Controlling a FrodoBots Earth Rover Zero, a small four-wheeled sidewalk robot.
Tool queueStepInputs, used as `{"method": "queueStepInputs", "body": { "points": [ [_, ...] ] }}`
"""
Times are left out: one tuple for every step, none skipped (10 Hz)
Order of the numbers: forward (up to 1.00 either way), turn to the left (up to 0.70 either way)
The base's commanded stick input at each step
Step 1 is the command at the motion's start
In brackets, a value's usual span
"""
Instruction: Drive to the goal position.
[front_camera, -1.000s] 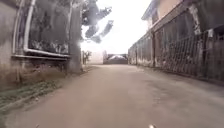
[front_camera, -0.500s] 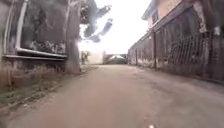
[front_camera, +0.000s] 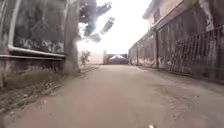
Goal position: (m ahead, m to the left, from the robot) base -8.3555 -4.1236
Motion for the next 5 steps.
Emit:
{"method": "queueStepInputs", "body": {
  "points": [
    [0.5,0.0],
    [0.5,0.0],
    [0.5,0.0],
    [0.5,0.0],
    [0.5,0.0]
  ]
}}
